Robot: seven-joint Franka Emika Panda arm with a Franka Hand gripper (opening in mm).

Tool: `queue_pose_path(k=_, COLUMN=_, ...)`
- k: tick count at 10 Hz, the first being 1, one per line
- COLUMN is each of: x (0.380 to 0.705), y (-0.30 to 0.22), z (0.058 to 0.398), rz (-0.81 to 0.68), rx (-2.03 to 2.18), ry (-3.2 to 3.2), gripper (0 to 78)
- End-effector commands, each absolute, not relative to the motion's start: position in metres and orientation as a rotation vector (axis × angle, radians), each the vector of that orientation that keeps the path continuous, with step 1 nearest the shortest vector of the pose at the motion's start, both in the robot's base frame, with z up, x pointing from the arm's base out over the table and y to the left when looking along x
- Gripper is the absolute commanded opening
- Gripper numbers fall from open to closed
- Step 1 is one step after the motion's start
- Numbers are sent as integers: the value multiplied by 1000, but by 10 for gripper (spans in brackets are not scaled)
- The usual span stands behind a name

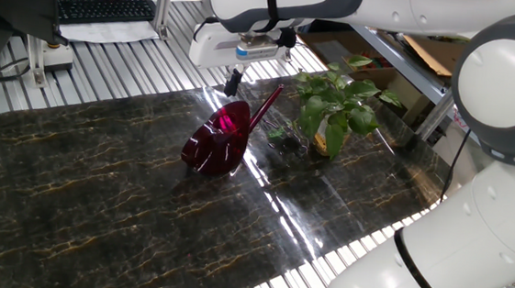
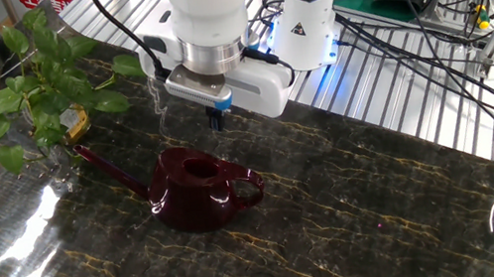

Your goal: Water the plant

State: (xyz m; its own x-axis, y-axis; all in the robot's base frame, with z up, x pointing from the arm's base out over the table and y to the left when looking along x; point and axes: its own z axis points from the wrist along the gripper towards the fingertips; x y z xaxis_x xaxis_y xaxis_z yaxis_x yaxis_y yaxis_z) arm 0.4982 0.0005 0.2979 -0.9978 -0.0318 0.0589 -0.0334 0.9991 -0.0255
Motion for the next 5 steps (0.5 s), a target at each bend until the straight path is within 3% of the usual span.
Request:
queue_pose_path(k=1, x=499, y=0, z=299, rz=37, rx=31, ry=-3085, gripper=0)
queue_pose_path(k=5, x=499, y=0, z=299, rz=32, rx=17, ry=-3088, gripper=0)
